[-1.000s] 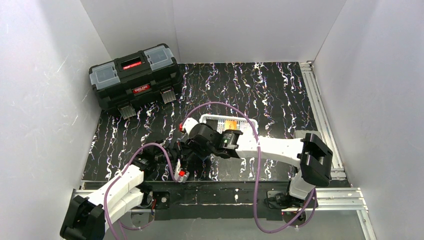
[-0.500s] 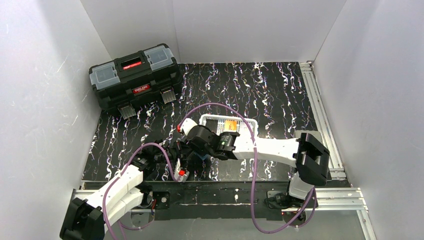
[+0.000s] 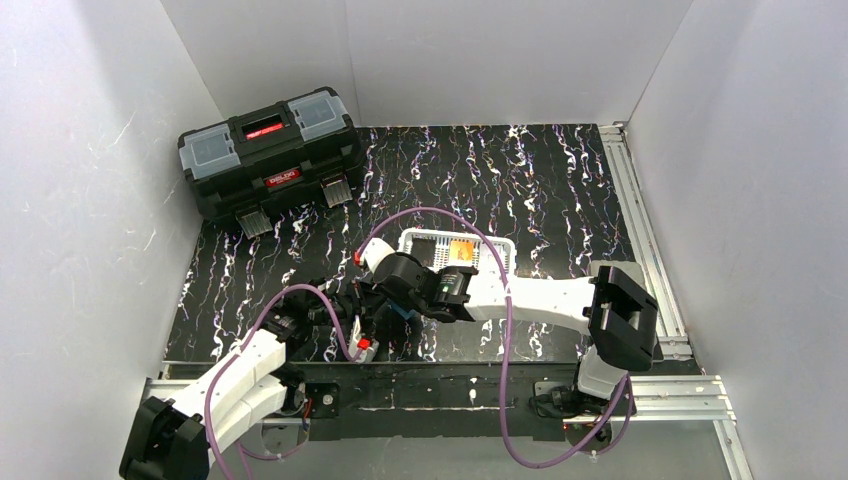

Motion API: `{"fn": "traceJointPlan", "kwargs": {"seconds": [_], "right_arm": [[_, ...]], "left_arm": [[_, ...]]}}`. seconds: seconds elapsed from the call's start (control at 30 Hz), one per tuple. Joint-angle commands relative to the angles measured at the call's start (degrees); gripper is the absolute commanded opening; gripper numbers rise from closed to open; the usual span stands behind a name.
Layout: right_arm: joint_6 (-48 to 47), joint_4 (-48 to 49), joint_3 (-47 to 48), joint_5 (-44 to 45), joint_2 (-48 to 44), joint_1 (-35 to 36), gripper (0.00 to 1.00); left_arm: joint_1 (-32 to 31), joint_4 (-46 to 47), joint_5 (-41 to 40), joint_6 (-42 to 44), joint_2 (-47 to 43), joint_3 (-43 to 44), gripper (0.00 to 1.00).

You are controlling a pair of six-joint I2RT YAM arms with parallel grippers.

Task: Put the credit cards into the card holder
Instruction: Open the card holder.

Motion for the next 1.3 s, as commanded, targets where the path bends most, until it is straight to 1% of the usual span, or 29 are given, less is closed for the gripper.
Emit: {"fn": "traceJointPlan", "kwargs": {"seconds": [0.0,0.2,0.37,0.47,0.63,0.73,0.8,0.87,1.27], "right_arm": [[0.1,-1.7,-1.0,-0.2,1.0,0.0,0.32],[0.1,-1.6,-1.9,0.3,0.5,0.0,0.29],[-0.2,-1.7,-2.0,2.4,0.5,0.0,0.28],[-0.5,-1.6,-2.6,3.2,0.3,0.0,0.26],[-0.2,-0.7,-4.1,4.6,-0.6,0.0,0.16],[0.2,-0.2,-4.2,5.9,-0.5,0.1,0.11],[0.5,-0.5,-4.0,6.2,-0.4,0.1,0.05],[1.0,-0.4,-4.2,6.3,-0.4,0.1,0.01],[3.4,-0.6,-6.2,6.7,-2.1,-1.0,0.01]], "left_arm": [[-0.3,5.4,4.3,-0.9,-1.5,3.4,0.00],[-0.3,5.2,3.9,-1.4,-1.3,3.9,0.00],[-0.3,4.2,3.6,-2.2,-1.4,4.7,0.00],[-0.3,3.6,3.5,-2.4,-1.4,4.9,0.00],[-0.3,2.6,3.9,-2.1,-1.6,4.9,0.00],[-0.3,2.5,4.4,-1.5,-1.7,4.6,0.00],[-0.3,2.5,4.5,-1.5,-1.7,4.7,0.00],[-0.3,2.5,4.7,-1.4,-1.7,4.7,0.00],[-0.3,1.2,4.5,-0.6,-2.9,4.3,0.00]]}}
